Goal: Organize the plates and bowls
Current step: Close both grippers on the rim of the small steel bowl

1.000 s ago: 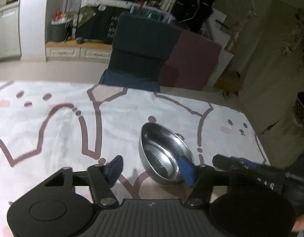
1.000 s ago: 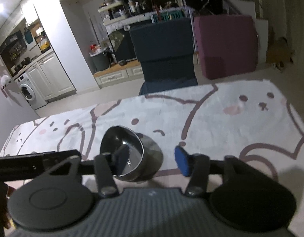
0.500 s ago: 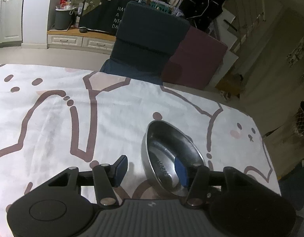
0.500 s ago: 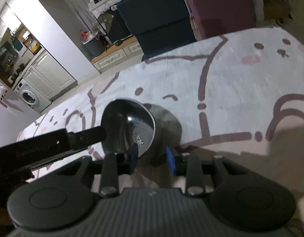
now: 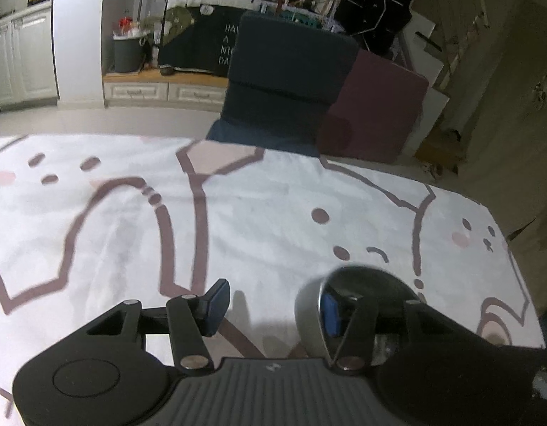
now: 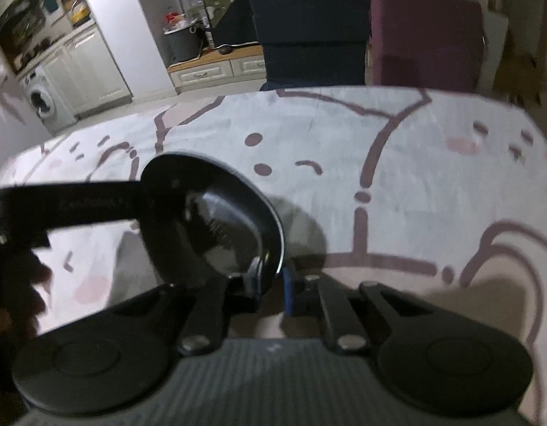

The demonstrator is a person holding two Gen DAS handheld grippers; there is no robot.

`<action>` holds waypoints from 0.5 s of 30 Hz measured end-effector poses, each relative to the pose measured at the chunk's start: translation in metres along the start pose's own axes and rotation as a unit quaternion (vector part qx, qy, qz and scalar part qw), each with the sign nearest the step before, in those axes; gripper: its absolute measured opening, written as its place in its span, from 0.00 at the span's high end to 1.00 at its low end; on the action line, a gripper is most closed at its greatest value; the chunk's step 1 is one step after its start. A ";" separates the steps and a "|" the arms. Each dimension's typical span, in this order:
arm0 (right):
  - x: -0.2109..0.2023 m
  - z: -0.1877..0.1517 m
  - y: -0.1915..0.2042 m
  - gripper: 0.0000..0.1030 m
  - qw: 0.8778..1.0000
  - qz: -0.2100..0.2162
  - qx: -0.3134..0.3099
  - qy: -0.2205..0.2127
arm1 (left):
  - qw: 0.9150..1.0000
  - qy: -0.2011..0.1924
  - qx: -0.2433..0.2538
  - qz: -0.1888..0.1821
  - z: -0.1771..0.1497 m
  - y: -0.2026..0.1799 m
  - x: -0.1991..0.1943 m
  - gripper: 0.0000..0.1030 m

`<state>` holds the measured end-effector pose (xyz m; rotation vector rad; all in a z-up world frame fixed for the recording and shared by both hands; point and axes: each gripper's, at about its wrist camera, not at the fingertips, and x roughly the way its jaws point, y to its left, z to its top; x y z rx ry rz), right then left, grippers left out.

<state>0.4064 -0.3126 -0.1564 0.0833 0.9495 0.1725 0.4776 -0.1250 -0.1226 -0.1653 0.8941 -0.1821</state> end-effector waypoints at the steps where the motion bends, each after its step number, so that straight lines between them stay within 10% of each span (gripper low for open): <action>1: -0.001 0.000 0.000 0.89 1.000 -0.008 -0.011 -0.002 | 1.000 0.003 0.002 0.002 -0.001 0.000 0.000 0.47; 9: -0.010 0.004 0.005 0.88 0.999 -0.022 -0.042 -0.014 | 0.997 0.039 0.041 0.046 -0.008 0.001 -0.003 0.50; 15: -0.014 0.005 0.010 0.87 0.999 -0.018 -0.047 -0.012 | 0.997 0.061 0.030 0.027 -0.014 0.003 -0.009 0.84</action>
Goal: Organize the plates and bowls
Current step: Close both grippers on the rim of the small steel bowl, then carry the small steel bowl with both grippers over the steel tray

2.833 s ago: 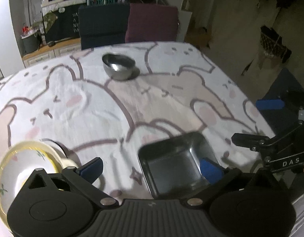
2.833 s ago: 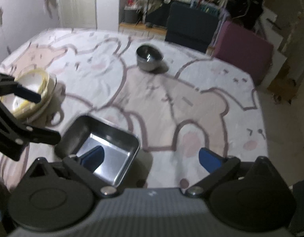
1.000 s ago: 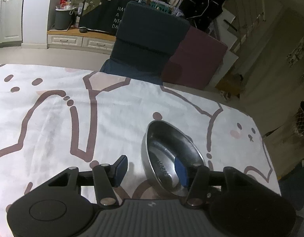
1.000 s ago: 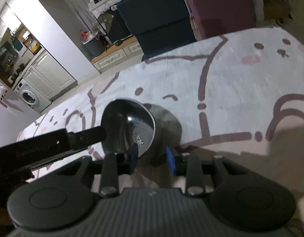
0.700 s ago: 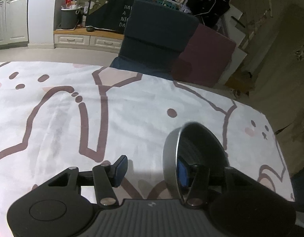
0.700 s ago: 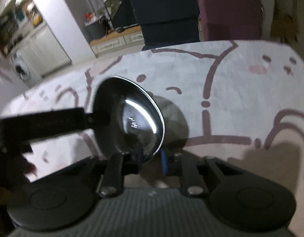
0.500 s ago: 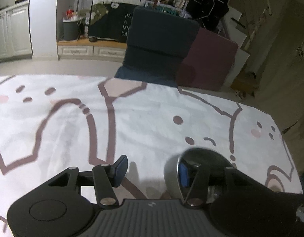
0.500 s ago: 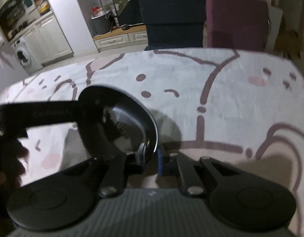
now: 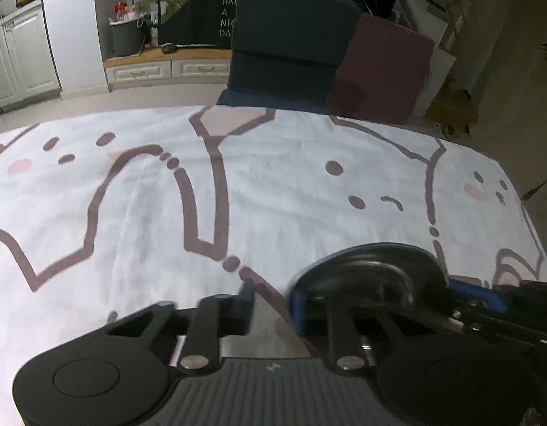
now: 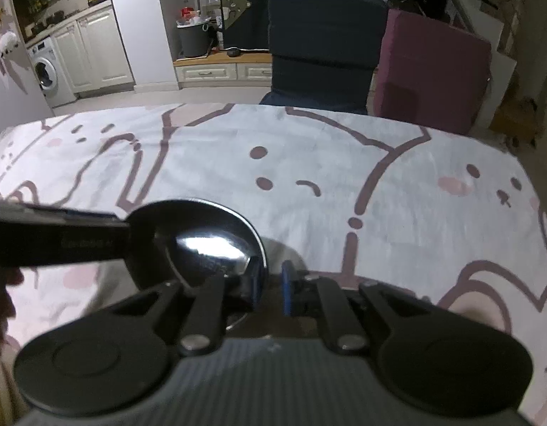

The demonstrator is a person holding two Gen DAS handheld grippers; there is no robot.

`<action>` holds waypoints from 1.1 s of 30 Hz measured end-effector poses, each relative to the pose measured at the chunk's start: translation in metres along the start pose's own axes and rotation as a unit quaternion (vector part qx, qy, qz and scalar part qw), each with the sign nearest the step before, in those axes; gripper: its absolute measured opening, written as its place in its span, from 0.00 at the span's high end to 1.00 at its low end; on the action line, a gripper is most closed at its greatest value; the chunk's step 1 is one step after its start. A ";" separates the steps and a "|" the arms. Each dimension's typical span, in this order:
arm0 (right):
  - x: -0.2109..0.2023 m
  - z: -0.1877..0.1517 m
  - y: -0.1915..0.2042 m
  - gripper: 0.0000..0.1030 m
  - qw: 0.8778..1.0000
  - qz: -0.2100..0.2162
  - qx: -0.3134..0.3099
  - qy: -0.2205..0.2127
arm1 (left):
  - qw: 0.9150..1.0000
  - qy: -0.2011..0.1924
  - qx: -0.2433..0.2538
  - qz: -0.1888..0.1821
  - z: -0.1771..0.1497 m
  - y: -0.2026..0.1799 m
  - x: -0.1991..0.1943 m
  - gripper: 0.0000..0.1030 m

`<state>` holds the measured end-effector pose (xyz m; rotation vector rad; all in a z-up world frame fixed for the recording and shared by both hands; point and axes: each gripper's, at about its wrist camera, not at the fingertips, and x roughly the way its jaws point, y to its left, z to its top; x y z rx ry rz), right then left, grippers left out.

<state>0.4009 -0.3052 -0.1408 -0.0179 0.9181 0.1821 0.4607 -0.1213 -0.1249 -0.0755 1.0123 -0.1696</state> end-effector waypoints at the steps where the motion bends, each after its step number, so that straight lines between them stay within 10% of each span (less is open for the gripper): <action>1: -0.001 0.000 0.000 0.87 1.000 0.005 0.004 0.001 | 1.000 0.001 0.001 -0.001 -0.001 -0.001 -0.001 0.87; 33: -0.138 -0.028 0.003 0.96 0.998 0.018 -0.005 -0.056 | 0.997 -0.068 0.020 -0.041 -0.034 -0.043 -0.148 0.92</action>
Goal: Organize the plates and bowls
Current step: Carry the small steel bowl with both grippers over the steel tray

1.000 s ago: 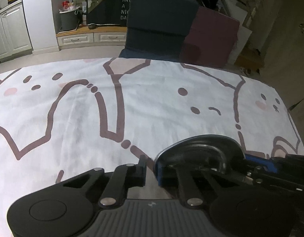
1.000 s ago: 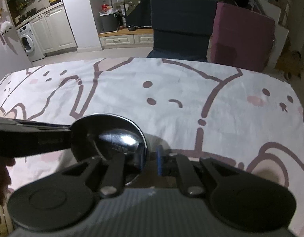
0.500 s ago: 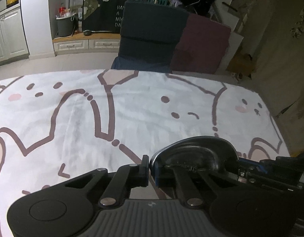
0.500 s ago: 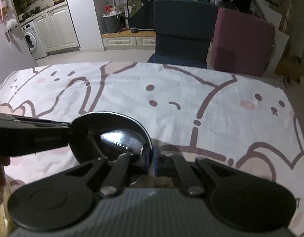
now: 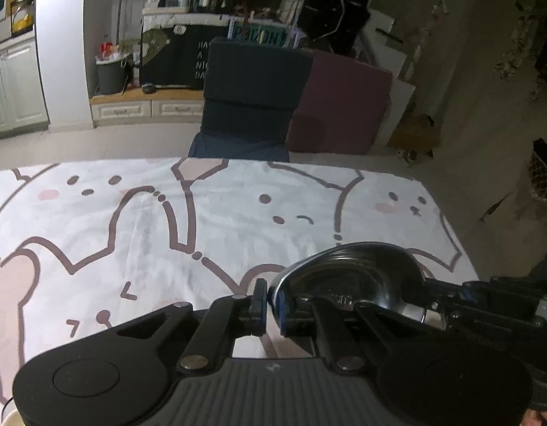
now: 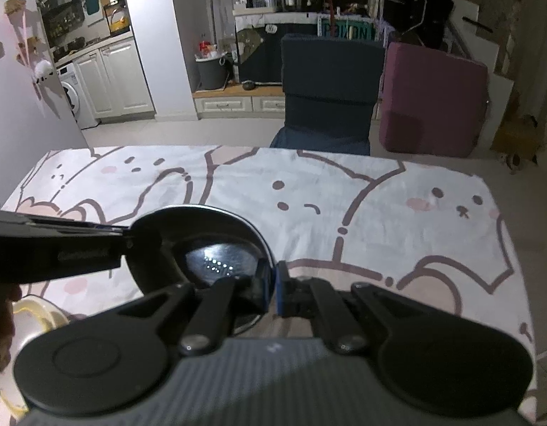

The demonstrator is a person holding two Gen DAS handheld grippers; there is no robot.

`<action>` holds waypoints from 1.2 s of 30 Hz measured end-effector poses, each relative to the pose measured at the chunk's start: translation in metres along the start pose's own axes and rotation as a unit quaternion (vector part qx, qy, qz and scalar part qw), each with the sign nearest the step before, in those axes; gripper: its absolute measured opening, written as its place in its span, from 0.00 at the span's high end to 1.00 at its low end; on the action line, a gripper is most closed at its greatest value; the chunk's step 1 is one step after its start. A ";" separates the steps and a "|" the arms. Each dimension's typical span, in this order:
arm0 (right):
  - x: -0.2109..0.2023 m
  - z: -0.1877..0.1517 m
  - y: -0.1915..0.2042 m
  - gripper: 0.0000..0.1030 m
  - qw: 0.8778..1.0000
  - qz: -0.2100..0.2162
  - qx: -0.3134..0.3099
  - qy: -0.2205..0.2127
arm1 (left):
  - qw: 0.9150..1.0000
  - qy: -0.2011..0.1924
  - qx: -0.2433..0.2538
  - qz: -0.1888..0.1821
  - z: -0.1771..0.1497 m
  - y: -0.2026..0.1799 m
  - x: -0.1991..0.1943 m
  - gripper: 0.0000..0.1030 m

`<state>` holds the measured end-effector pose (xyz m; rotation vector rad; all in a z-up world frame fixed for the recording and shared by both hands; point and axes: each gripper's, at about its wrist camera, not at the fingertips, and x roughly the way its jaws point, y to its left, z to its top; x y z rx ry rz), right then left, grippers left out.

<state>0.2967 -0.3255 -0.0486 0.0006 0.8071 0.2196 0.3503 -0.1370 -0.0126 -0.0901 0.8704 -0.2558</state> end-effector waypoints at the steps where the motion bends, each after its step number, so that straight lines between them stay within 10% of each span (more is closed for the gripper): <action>1: -0.006 -0.001 0.000 0.96 1.000 0.001 0.003 -0.003 | 1.000 -0.003 0.001 -0.004 -0.002 -0.002 -0.006 0.92; 22: -0.102 -0.049 -0.010 0.96 0.998 -0.005 -0.013 -0.057 | 0.997 -0.037 0.047 -0.057 -0.048 -0.040 -0.087 0.90; 36: -0.090 -0.105 -0.004 0.95 0.998 -0.005 -0.052 0.029 | 0.994 0.049 0.068 -0.070 -0.117 -0.035 -0.060 0.90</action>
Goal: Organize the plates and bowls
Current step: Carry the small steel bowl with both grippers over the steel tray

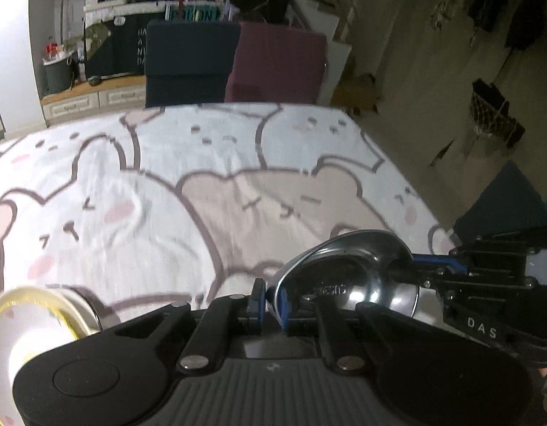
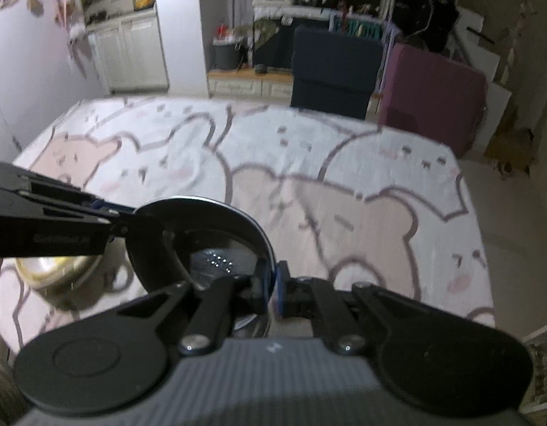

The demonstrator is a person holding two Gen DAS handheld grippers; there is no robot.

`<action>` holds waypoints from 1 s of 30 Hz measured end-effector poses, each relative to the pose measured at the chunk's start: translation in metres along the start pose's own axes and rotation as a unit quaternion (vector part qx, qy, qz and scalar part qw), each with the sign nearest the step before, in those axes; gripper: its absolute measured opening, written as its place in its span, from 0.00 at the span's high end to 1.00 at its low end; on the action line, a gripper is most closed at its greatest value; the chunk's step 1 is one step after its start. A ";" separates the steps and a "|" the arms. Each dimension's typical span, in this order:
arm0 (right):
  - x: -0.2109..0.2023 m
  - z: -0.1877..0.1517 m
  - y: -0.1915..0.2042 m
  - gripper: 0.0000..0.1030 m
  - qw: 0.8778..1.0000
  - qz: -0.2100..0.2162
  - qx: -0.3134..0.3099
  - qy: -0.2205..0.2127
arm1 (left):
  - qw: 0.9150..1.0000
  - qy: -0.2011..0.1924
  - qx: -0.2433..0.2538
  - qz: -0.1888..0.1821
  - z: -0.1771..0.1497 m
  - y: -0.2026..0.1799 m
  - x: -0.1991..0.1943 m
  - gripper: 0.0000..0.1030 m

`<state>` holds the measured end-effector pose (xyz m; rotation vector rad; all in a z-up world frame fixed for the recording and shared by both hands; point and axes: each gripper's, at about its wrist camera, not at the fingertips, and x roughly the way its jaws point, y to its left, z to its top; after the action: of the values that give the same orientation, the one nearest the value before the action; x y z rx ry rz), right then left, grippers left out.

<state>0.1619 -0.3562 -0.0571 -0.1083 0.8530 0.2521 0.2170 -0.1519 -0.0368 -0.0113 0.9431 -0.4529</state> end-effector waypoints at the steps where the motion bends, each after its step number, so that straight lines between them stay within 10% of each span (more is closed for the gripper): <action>1: 0.004 -0.004 0.002 0.94 1.000 0.002 -0.005 0.008 | 1.000 0.005 -0.001 0.000 -0.004 0.002 0.002 0.90; 30: 0.061 -0.048 0.039 0.85 0.984 0.011 -0.107 0.143 | 0.993 0.090 0.065 0.045 -0.026 0.003 0.061 0.90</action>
<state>0.1552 -0.3173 -0.1339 -0.3421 1.1123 0.3539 0.2284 -0.1679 -0.1006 0.1927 1.0855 -0.4367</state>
